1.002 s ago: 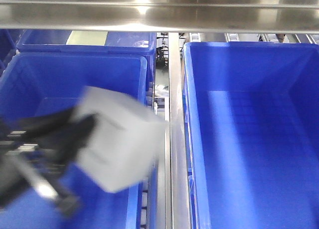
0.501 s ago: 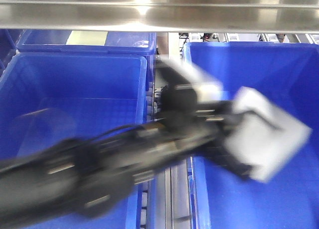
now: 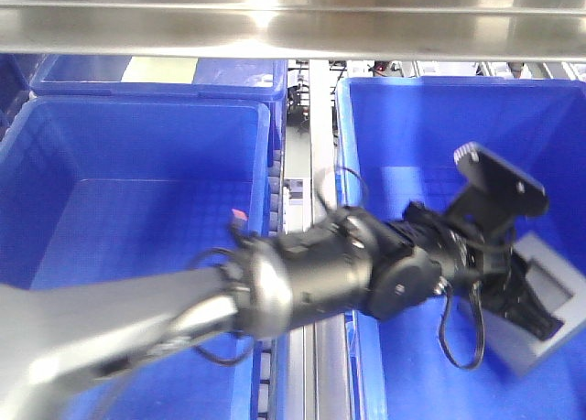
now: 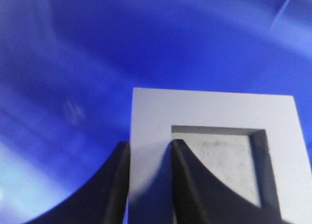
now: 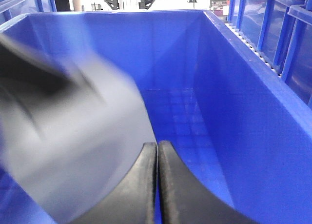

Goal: Sort gray base to blue bin
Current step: 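Swing the left arm over the farther blue bin and lower the block, then open the left gripper to release the block into the bin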

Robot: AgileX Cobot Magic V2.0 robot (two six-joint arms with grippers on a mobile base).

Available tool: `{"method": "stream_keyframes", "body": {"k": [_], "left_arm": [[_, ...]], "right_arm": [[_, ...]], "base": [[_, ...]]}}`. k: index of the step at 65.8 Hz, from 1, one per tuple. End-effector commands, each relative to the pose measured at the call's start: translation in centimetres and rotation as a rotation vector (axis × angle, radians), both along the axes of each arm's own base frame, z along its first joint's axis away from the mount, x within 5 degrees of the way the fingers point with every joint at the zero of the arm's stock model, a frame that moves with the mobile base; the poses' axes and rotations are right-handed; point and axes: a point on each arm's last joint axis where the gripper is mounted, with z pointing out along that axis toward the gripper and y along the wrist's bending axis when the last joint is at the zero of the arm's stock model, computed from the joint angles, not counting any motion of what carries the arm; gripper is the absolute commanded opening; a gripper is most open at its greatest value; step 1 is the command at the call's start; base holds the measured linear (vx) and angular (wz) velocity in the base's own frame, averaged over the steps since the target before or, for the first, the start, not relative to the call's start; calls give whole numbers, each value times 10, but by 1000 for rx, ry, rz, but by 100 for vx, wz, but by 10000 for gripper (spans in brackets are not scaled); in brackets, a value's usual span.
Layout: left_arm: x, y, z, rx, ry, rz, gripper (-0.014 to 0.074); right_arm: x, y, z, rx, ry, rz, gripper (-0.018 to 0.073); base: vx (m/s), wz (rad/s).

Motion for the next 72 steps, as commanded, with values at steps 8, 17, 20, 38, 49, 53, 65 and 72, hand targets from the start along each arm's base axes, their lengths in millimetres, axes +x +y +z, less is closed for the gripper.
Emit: {"method": "stream_keyframes", "body": {"k": [8, 17, 20, 38, 49, 53, 65, 72], "left_arm": [[4, -7, 26, -122, -58, 19, 12], [5, -10, 11, -92, -41, 17, 42], [6, -11, 6, -84, -35, 17, 61], [7, -13, -1, -71, -18, 19, 206], [6, -12, -2, -65, -15, 17, 289], [6, -12, -2, -60, -11, 16, 303], [5, -11, 1, -57, -8, 14, 314], [3, -7, 16, -93, 2, 25, 301]], "right_arm": [[1, 0, 0, -19, -18, -1, -5], [1, 0, 0, -19, -18, -1, -5], [1, 0, 0, -19, -18, -1, -5], [1, 0, 0, -19, -18, -1, -5], [1, 0, 0, -19, -18, -1, -5], [1, 0, 0, -19, -18, -1, -5], [1, 0, 0, -19, -18, -1, -5], [1, 0, 0, -19, -18, -1, -5]], "base": [[0, 0], [0, 0], [0, 0], [0, 0], [0, 0], [0, 0], [0, 0], [0, 0]]}}
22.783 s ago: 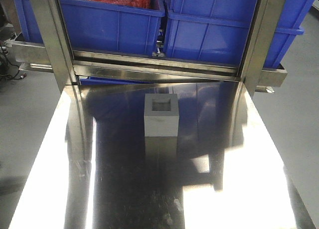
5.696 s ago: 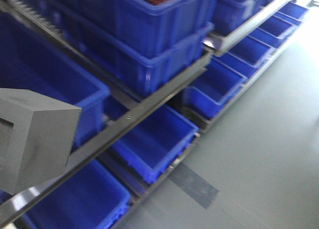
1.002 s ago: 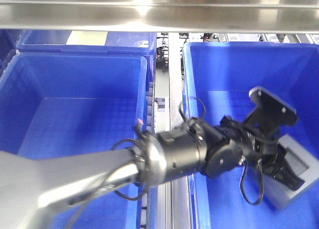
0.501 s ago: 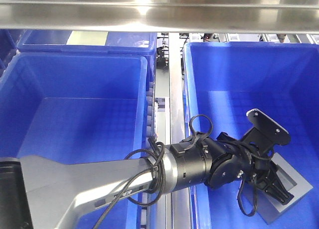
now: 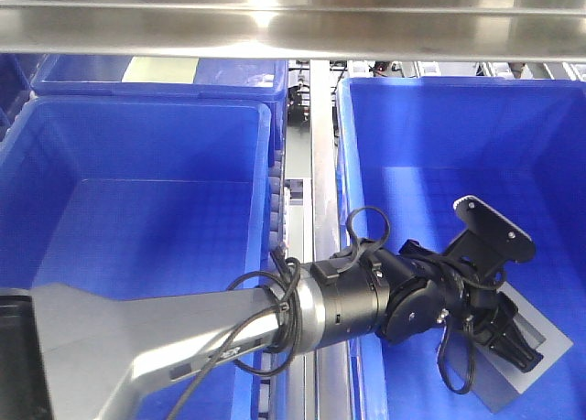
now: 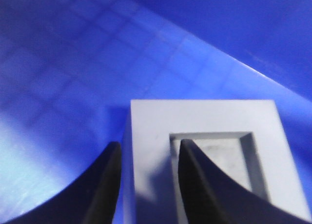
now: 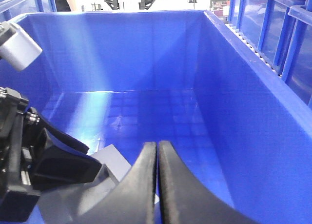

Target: Sort gray base to blue bin

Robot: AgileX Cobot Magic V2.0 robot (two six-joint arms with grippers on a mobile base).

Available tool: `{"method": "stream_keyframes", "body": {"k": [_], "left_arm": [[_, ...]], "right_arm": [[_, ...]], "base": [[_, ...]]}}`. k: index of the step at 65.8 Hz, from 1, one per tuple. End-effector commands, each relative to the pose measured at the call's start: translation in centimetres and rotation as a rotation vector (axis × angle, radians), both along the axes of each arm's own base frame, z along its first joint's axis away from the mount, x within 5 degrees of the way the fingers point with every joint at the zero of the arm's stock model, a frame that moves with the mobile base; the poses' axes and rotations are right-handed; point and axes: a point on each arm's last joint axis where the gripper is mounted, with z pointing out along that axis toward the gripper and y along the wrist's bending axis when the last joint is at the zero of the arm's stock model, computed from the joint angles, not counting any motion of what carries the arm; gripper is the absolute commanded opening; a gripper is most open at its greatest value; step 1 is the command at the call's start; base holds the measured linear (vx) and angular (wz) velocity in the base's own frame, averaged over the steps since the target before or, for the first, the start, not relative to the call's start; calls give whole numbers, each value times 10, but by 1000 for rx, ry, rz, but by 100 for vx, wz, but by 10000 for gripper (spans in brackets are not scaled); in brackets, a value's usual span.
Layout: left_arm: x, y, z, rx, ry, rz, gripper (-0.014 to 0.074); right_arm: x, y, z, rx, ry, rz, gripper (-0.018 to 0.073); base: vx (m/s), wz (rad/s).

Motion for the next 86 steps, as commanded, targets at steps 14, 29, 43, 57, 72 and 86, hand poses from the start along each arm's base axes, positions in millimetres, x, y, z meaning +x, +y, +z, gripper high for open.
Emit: {"method": "stream_keyframes", "body": {"k": [14, 29, 43, 57, 72, 86], "left_arm": [[-12, 16, 97, -229, -68, 35, 71], [-35, 58, 117, -287, -113, 57, -8], [-73, 123, 133, -367, -175, 83, -8], [-118, 197, 140, -413, -206, 88, -8], [-162, 267, 138, -496, -254, 86, -8], [-202, 330, 123, -610, -322, 76, -8]], "right_arm": [[1, 0, 0, -19, -17, -1, -5], [1, 0, 0, -19, -17, -1, -5], [1, 0, 0, -19, -17, -1, -5], [1, 0, 0, -19, -17, -1, -5], [1, 0, 0, -19, -17, -1, -5], [1, 0, 0, -19, -17, -1, -5]], "base": [[0, 0], [0, 0], [0, 0], [0, 0], [0, 0], [0, 0]]}}
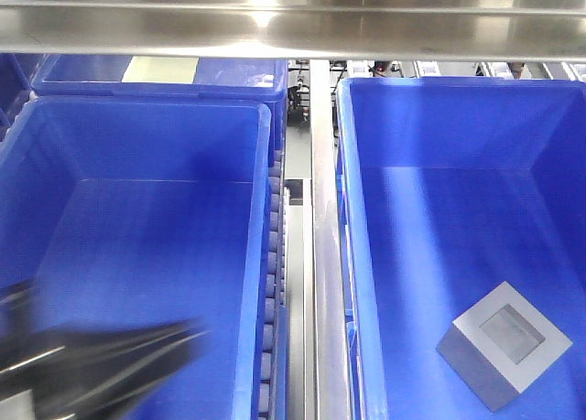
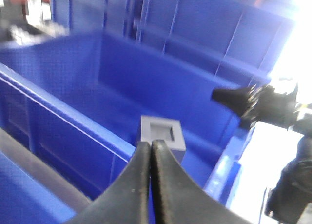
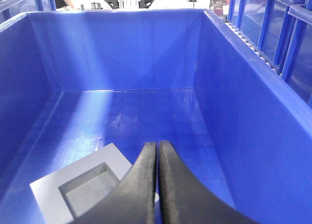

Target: Sort gray base to blue bin

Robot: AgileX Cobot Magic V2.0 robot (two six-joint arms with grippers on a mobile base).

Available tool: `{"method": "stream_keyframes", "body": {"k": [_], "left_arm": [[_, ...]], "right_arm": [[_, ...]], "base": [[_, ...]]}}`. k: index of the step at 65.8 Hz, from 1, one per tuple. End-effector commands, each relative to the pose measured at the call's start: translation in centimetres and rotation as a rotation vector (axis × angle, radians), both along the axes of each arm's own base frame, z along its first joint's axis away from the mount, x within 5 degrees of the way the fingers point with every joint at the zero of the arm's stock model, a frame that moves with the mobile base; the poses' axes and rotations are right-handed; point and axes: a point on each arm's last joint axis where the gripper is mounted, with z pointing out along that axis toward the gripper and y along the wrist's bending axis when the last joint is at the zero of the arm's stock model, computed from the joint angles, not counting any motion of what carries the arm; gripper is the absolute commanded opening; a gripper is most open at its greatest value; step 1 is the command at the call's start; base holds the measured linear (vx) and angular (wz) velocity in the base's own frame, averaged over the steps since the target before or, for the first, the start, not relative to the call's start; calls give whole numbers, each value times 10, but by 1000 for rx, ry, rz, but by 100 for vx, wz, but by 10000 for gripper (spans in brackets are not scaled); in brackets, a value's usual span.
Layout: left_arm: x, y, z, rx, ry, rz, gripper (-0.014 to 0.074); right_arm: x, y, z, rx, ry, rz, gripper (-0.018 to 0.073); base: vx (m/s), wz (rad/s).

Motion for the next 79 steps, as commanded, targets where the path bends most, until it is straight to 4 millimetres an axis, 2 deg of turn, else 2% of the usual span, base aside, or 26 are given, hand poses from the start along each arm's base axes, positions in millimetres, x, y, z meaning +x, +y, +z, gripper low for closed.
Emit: {"method": "stream_keyframes", "body": {"k": [1, 13, 23, 54, 65, 79], "left_arm": [[-15, 25, 6, -120, -69, 5, -8], [-39, 60, -9, -196, -115, -11, -6], [-47, 73, -7, -265, -158, -10, -6], [-47, 74, -6, -273, -169, -8, -6], [-46, 73, -14, -261, -163, -5, -6], [-46, 73, -14, -263, -161, -5, -6]], "right_arm": [[1, 0, 0, -20, -21, -1, -5], [1, 0, 0, -20, -21, -1, -5], [1, 0, 0, -20, -21, -1, -5], [1, 0, 0, -25, -20, -2, -5], [1, 0, 0, -25, -20, -2, -5], [1, 0, 0, -25, -20, -2, -5]], "base": [[0, 0], [0, 0], [0, 0], [0, 0], [0, 0], [0, 0]]}}
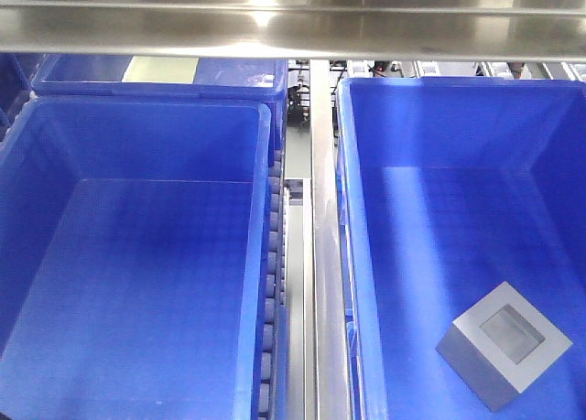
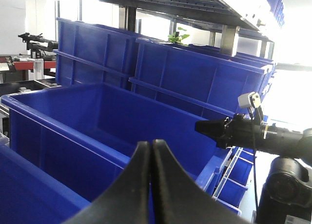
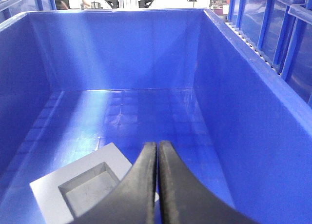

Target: Sort gray base to blue bin

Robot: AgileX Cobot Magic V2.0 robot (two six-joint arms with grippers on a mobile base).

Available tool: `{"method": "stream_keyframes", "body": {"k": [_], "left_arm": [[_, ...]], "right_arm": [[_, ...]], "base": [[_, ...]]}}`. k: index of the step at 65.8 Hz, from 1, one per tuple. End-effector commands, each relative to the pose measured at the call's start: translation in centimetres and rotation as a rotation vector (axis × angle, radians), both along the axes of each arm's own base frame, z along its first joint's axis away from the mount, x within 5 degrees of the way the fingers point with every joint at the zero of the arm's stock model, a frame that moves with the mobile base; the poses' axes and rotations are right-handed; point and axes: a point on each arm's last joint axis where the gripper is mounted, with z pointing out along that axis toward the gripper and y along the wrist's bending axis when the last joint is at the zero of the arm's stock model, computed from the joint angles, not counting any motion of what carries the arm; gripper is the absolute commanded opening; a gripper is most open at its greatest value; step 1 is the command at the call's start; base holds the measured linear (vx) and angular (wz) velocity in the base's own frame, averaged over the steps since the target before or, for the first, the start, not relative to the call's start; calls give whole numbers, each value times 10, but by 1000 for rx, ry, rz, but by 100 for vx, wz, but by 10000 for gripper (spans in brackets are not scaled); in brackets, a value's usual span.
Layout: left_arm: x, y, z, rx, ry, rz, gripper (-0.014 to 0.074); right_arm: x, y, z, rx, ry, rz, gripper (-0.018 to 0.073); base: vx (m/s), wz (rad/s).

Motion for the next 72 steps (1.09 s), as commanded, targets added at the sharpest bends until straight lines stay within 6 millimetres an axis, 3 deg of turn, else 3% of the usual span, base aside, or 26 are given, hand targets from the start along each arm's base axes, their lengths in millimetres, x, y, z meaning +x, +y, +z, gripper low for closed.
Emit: {"method": "stream_keyframes", "body": {"k": [1, 47, 59, 72], "left_arm": [[0, 1, 14, -80, -36, 2, -6], [0, 2, 13, -47, -69, 20, -6], [-2, 17, 12, -40, -115, 188, -6], [-7, 34, 2, 34, -105, 503, -6]], "right_arm": [[1, 0, 0, -24, -21, -1, -5], [1, 0, 1, -19, -22, -1, -5], [1, 0, 1, -19, -22, -1, -5], [1, 0, 1, -19, -22, -1, -5]], "base": [[0, 0], [0, 0], [0, 0], [0, 0]]}}
